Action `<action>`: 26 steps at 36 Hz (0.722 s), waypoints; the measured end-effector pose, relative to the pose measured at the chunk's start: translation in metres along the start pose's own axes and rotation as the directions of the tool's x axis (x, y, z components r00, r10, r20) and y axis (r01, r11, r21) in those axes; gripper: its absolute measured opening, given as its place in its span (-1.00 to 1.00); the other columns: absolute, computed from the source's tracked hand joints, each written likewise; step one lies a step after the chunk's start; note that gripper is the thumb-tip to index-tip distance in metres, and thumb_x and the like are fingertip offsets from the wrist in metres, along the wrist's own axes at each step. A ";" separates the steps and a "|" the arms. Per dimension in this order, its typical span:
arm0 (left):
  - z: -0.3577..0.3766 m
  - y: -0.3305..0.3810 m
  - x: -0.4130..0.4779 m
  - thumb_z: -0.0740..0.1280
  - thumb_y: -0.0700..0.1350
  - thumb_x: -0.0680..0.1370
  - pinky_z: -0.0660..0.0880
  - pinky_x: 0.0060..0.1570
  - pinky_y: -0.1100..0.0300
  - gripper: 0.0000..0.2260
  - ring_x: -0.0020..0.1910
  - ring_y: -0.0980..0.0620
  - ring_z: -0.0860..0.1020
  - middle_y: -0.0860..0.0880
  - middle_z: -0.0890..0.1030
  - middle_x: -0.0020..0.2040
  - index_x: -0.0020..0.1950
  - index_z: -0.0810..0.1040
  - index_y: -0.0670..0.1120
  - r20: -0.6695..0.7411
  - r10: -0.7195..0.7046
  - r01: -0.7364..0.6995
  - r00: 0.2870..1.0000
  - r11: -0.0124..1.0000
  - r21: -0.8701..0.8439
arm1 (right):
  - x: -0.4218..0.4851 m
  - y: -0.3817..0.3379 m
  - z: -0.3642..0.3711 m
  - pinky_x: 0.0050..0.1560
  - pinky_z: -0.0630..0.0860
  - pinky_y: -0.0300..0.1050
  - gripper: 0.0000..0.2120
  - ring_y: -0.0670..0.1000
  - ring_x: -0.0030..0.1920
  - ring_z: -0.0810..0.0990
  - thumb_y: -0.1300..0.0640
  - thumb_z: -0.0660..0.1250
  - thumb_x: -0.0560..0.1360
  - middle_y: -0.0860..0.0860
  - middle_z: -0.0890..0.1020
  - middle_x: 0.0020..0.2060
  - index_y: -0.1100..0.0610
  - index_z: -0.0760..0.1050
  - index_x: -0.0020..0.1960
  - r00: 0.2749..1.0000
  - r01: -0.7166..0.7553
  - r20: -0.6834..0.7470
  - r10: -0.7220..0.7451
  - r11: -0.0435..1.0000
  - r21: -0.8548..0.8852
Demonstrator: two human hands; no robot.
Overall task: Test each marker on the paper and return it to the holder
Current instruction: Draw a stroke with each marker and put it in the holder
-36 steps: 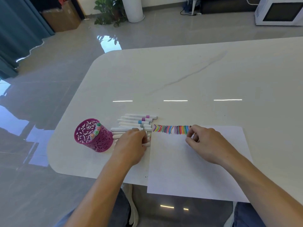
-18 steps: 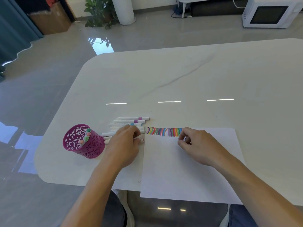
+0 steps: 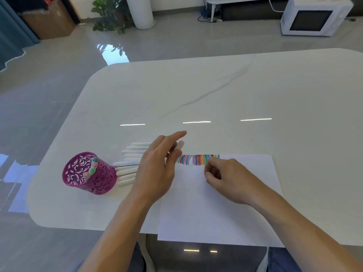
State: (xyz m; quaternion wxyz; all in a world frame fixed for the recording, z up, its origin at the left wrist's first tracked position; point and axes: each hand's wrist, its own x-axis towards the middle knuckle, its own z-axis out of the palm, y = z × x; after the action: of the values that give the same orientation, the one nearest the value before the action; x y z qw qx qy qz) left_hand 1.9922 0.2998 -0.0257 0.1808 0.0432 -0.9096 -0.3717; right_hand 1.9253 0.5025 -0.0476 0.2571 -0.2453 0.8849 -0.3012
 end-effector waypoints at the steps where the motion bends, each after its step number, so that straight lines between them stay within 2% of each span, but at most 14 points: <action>1: 0.002 0.003 0.001 0.31 -0.21 0.64 0.38 -0.07 0.45 -0.63 -0.06 0.13 0.54 0.16 0.50 -0.06 0.37 0.50 0.16 -0.016 0.002 -0.002 1.000 0.999 -0.034 | 0.000 0.000 0.000 -0.27 0.43 -0.20 -0.87 -0.10 -0.35 0.50 0.08 0.26 0.60 -0.09 0.60 -0.33 -0.04 0.46 -0.13 1.000 0.011 0.003 -0.011 1.000 0.009; 4: 0.009 0.012 0.004 0.32 -0.25 0.62 0.45 -0.04 0.36 -0.62 -0.03 0.07 0.54 0.14 0.52 -0.04 0.33 0.54 0.16 -0.036 -0.006 0.002 0.999 0.993 -0.119 | -0.002 0.000 -0.002 -0.18 0.53 -0.12 -0.87 -0.08 -0.27 0.57 0.07 0.26 0.61 -0.07 0.64 -0.27 -0.04 0.47 -0.12 0.999 0.042 0.004 -0.042 0.997 0.062; 7: 0.018 0.019 0.007 0.34 -0.24 0.60 0.52 0.01 0.26 -0.68 0.00 0.05 0.57 0.13 0.55 -0.02 0.23 0.58 0.15 -0.019 -0.070 0.064 0.997 0.976 -0.209 | -0.004 0.000 -0.005 -0.01 0.61 0.11 -0.87 0.03 -0.12 0.66 0.06 0.20 0.63 -0.04 0.68 -0.17 -0.08 0.45 -0.08 0.998 0.057 -0.030 -0.053 0.989 0.135; 9: 0.025 0.024 0.008 0.35 -0.24 0.59 0.56 -0.04 0.23 -0.70 -0.03 0.04 0.61 0.11 0.58 -0.04 0.18 0.59 0.15 0.005 -0.136 0.131 0.991 0.946 -0.297 | -0.005 0.000 -0.009 0.02 0.61 0.19 -0.85 0.09 -0.09 0.67 0.06 0.14 0.64 -0.03 0.68 -0.14 -0.11 0.45 -0.04 0.996 0.077 -0.067 -0.066 0.983 0.167; 11: 0.031 0.029 0.009 0.36 -0.24 0.59 0.56 -0.12 0.26 -0.72 -0.08 0.03 0.65 0.08 0.60 -0.09 0.13 0.59 0.14 0.030 -0.190 0.187 0.981 0.906 -0.380 | -0.006 0.000 -0.012 0.02 0.61 0.22 -0.86 0.08 -0.08 0.67 -0.03 0.11 0.63 -0.05 0.69 -0.13 -0.15 0.43 -0.01 0.992 0.098 -0.099 -0.079 0.975 0.199; 13: 0.038 0.033 0.010 0.38 -0.25 0.58 0.55 -0.16 0.33 -0.74 -0.11 0.04 0.67 0.06 0.62 -0.12 0.10 0.58 0.13 0.048 -0.223 0.221 0.974 0.872 -0.437 | -0.007 0.000 -0.014 0.01 0.62 0.20 -0.79 0.04 -0.09 0.68 -0.22 0.05 0.59 -0.08 0.69 -0.14 -0.20 0.42 0.03 0.989 0.108 -0.122 -0.081 0.967 0.231; 15: 0.045 0.036 0.010 0.40 -0.24 0.56 0.58 -0.15 0.30 -0.75 -0.11 0.07 0.68 0.07 0.63 -0.13 0.07 0.58 0.12 0.058 -0.240 0.240 0.969 0.863 -0.444 | -0.008 0.003 -0.014 -0.01 0.63 0.17 -0.72 0.00 -0.12 0.69 -0.34 0.06 0.61 -0.09 0.70 -0.15 -0.21 0.42 0.07 0.988 0.114 -0.125 -0.085 0.962 0.248; 18: 0.054 0.039 0.009 0.43 -0.18 0.54 0.64 -0.13 0.16 -0.77 -0.12 0.09 0.68 0.11 0.64 -0.12 0.02 0.57 0.16 0.095 -0.259 0.275 0.961 0.863 -0.423 | -0.009 0.009 -0.015 -0.07 0.65 0.12 -0.68 -0.03 -0.20 0.68 -0.37 0.08 0.63 -0.07 0.68 -0.20 -0.18 0.43 0.10 0.990 0.097 -0.126 -0.071 0.970 0.222; 22: 0.063 0.041 0.009 0.47 -0.15 0.51 0.63 -0.14 0.11 -0.81 -0.17 0.10 0.67 0.14 0.65 -0.16 -0.05 0.56 0.14 0.127 -0.257 0.287 0.958 0.888 -0.360 | -0.011 0.020 -0.020 -0.23 0.52 -0.05 -0.59 -0.06 -0.31 0.58 -0.40 0.08 0.61 -0.09 0.62 -0.31 -0.10 0.48 -0.03 0.985 0.063 -0.167 -0.042 0.990 0.125; 24: 0.066 0.040 0.011 0.46 -0.10 0.52 0.63 -0.17 0.16 -0.85 -0.21 0.11 0.66 0.15 0.65 -0.18 -0.08 0.55 0.15 0.156 -0.256 0.293 0.954 0.905 -0.307 | -0.012 0.027 -0.024 -0.20 0.53 -0.05 -0.62 -0.07 -0.28 0.58 -0.36 0.13 0.62 -0.09 0.62 -0.29 -0.09 0.50 -0.07 0.982 0.049 -0.188 -0.031 0.994 0.096; 26: 0.069 0.039 0.011 0.43 -0.05 0.55 0.57 -0.23 0.31 -0.90 -0.26 0.16 0.66 0.17 0.66 -0.21 -0.08 0.57 0.16 0.214 -0.245 0.298 0.946 0.917 -0.265 | -0.013 0.033 -0.027 -0.20 0.52 -0.05 -0.63 -0.07 -0.27 0.57 -0.34 0.17 0.62 -0.09 0.61 -0.28 -0.08 0.50 -0.09 0.980 0.046 -0.196 -0.032 0.997 0.069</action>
State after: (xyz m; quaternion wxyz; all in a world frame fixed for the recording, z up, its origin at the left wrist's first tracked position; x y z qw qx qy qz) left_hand 1.9593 0.3706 -0.0406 0.0505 0.1090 -0.8417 -0.5264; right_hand 1.9096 0.5441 -0.0469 0.1720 -0.2224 0.8892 -0.3609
